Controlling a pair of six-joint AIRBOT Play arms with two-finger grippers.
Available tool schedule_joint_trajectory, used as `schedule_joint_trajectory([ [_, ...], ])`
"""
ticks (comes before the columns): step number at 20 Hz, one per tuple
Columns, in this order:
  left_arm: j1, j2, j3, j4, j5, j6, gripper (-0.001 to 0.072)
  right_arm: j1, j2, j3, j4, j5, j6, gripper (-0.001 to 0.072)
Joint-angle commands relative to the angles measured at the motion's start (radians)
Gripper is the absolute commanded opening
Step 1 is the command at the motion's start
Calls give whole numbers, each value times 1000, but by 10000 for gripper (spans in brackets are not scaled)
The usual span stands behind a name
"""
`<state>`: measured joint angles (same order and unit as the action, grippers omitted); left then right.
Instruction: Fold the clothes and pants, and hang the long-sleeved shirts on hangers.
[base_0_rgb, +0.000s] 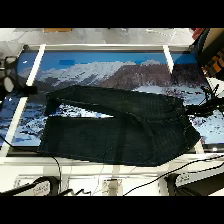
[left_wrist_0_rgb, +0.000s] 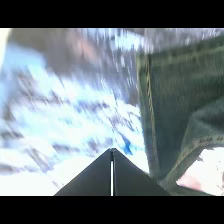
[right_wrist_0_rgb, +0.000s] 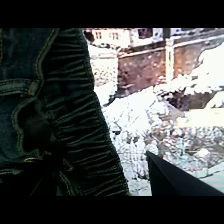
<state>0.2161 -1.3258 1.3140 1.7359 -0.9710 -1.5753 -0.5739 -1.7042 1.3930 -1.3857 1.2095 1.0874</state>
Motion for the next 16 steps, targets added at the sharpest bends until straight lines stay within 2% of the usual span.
schedule_joint_trajectory([
  [1,125,-27,-21,-140,-74,-94,40,-1,0,1,0,-13,0,591],
  [3,149,-50,-21,-152,-74,-150,40,-1,0,1,2,-24,0,591],
  [6,143,-60,-22,-158,-118,-139,57,-1,0,1,1,-26,0,591],
  [7,143,-64,-21,-159,-123,-118,177,-1,0,1,1,-26,0,592],
  [8,143,-70,-22,-159,-138,-110,442,-1,0,1,1,-26,0,592],
  [9,143,-79,-22,-160,-156,-111,608,-1,0,1,1,-26,0,591],
  [11,147,-102,-22,-212,-212,-111,565,-1,0,1,1,-32,0,591],
  [13,155,-140,-22,-309,-253,-108,563,-1,0,1,1,-48,0,591],
  [16,187,-212,-22,-551,-268,-107,563,-1,0,1,1,-51,0,591],
])
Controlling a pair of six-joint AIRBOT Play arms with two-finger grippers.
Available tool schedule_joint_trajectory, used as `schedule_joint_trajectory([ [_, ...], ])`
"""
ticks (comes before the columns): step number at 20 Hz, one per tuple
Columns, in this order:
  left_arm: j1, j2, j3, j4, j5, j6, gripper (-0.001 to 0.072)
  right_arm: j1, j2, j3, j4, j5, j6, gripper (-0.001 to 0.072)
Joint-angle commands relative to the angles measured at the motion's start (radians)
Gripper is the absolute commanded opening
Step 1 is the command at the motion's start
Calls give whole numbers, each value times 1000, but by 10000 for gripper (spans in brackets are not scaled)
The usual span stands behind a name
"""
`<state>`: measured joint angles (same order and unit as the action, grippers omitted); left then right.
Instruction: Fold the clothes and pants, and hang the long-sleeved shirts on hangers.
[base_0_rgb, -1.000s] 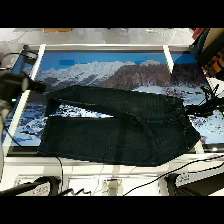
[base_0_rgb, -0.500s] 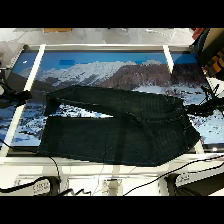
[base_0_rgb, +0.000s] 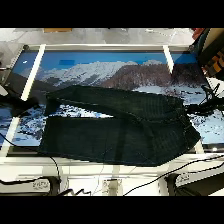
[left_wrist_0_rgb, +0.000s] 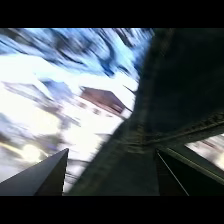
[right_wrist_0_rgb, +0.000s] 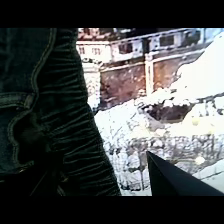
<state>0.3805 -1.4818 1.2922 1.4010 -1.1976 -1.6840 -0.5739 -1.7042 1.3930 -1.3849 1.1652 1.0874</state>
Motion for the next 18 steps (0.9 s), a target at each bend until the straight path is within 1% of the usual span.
schedule_joint_trajectory([
  [1,34,-77,0,-292,-42,2,564,-1,0,1,0,-7,0,591],
  [3,46,-111,0,-383,-41,0,567,-1,0,1,0,-7,0,592],
  [5,50,-132,0,-390,-40,-32,656,-1,0,1,0,-7,0,591],
  [9,53,-142,0,-393,-7,-117,655,-1,0,1,0,-7,0,591],
  [11,53,-142,0,-389,10,-113,653,-1,0,1,0,-8,0,591],
  [12,52,-142,0,-388,16,-78,645,-1,0,1,0,-12,0,591],
  [13,52,-142,0,-383,16,-31,601,-1,0,1,0,-16,0,591],
  [14,51,-142,0,-362,17,-13,572,-1,0,1,0,-19,0,591],
  [15,50,-142,0,-329,26,-14,569,-1,0,1,1,-23,0,591],
  [16,50,-142,0,-300,39,-13,518,-1,0,1,1,-24,1,591],
  [17,50,-142,0,-270,59,-13,415,-1,0,1,1,-24,1,591],
  [18,50,-142,0,-251,81,-13,292,-1,0,1,1,-24,1,591],
])
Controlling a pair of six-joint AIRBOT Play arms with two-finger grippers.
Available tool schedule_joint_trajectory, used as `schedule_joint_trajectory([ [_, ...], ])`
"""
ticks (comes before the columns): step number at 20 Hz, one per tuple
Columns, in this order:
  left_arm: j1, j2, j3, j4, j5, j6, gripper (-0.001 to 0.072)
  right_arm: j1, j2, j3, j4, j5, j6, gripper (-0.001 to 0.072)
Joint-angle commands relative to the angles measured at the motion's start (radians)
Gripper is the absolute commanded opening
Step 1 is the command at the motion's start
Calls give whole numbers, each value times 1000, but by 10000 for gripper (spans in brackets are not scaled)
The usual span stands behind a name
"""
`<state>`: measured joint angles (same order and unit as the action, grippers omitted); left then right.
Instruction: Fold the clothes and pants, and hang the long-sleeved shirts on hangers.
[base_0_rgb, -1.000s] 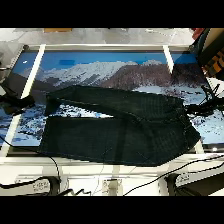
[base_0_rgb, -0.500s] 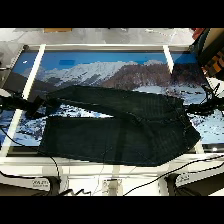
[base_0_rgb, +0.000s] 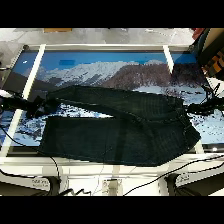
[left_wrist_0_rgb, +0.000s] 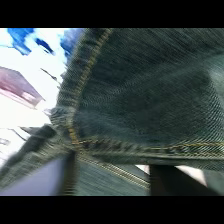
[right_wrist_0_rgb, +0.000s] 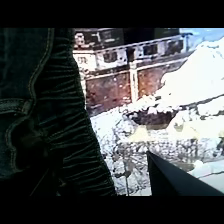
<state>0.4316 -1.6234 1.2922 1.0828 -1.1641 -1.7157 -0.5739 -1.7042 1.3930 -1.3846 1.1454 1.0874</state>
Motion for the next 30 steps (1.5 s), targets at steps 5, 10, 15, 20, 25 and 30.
schedule_joint_trajectory([
  [5,-1,0,5,65,160,35,39,-1,0,1,0,-5,1,591],
  [10,-55,1,189,74,148,229,37,-1,1,1,0,-64,4,591],
  [15,-187,18,492,560,151,352,37,-1,3,1,-31,-63,7,591],
  [20,-215,37,507,584,-39,325,39,-1,2,1,-25,-74,30,590],
  [25,-204,-15,410,480,-193,733,448,-1,2,1,-26,-76,30,590],
  [30,-219,-101,355,420,-265,921,705,-1,2,1,-26,-80,30,591],
])
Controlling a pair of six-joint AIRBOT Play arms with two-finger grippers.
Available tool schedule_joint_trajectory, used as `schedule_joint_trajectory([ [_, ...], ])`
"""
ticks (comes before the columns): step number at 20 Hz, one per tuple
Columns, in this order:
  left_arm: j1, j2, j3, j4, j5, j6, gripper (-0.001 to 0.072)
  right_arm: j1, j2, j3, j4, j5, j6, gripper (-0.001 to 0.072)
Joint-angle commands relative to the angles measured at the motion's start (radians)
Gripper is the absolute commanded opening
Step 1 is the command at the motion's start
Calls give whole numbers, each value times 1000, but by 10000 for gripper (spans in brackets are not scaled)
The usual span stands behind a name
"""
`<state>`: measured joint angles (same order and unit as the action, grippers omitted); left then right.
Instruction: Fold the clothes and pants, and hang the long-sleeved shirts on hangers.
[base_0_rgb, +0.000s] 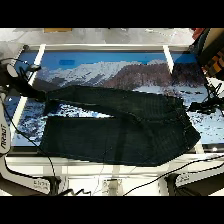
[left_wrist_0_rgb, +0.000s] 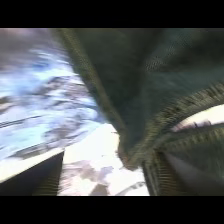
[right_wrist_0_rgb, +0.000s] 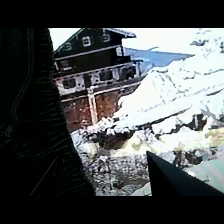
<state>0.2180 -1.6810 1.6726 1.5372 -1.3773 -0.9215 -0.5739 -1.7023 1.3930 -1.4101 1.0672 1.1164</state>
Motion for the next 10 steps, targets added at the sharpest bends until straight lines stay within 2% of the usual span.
schedule_joint_trajectory([
  [1,-5,-58,-25,-35,-49,126,705,-1,0,1,0,-2,1,590],
  [7,-6,-128,-26,-35,-49,145,681,-1,0,1,0,-4,2,590],
  [9,-10,-154,-25,-12,-47,146,529,-1,0,1,0,-12,2,591],
  [10,-15,-165,-25,52,-30,151,466,-1,0,1,0,-18,1,590],
])
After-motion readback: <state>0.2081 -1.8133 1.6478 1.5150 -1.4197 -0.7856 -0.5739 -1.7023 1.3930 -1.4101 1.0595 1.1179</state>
